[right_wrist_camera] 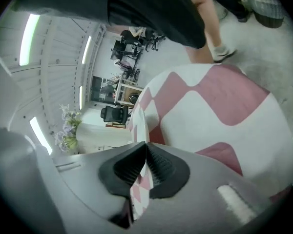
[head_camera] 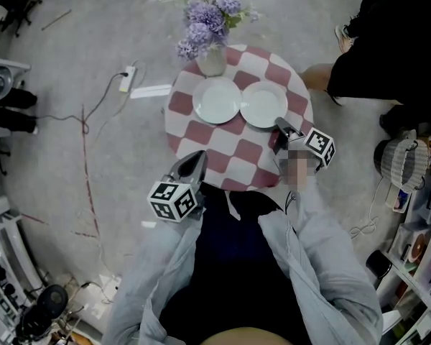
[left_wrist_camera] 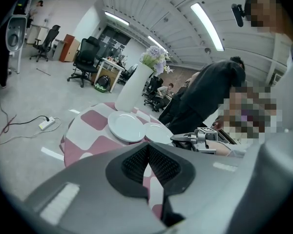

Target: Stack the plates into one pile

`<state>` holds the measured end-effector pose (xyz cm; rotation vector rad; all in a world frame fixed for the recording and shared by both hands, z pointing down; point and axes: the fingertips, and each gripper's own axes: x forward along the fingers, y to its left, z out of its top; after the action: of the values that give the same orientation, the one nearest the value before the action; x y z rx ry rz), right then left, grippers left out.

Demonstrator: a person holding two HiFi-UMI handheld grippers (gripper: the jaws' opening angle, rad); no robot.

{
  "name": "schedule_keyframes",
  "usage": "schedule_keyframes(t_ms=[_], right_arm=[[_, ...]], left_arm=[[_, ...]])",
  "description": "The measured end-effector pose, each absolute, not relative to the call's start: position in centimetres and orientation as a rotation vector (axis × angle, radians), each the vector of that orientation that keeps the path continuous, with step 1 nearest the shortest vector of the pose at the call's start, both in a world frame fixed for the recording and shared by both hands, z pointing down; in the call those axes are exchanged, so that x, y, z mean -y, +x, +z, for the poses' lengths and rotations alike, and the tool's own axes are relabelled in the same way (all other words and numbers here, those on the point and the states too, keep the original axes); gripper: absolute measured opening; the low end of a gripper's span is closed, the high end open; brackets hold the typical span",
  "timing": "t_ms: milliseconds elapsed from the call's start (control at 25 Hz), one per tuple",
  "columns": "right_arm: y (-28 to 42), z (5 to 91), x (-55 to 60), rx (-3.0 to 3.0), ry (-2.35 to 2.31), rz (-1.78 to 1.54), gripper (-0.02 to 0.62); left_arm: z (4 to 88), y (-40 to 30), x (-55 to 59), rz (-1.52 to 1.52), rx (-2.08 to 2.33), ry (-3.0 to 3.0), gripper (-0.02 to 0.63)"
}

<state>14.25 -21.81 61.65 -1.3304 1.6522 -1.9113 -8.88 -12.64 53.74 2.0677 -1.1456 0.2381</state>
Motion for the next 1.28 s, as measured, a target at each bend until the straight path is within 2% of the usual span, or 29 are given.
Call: schedule_keyframes(t_ms=[640, 1280], right_arm=[[18.2, 59.7, 16.6, -1.458, -1.221, -1.806, 0.015], [9.4, 56.9, 20.7, -1.628, -1.000, -1.869, 0.017]], left_arm=[[53.5, -8.5, 11.4, 0.208, 1.144, 2.083, 0.014], [53.7, -11.6, 10.4, 0.153, 1.247, 2.015, 0.014]])
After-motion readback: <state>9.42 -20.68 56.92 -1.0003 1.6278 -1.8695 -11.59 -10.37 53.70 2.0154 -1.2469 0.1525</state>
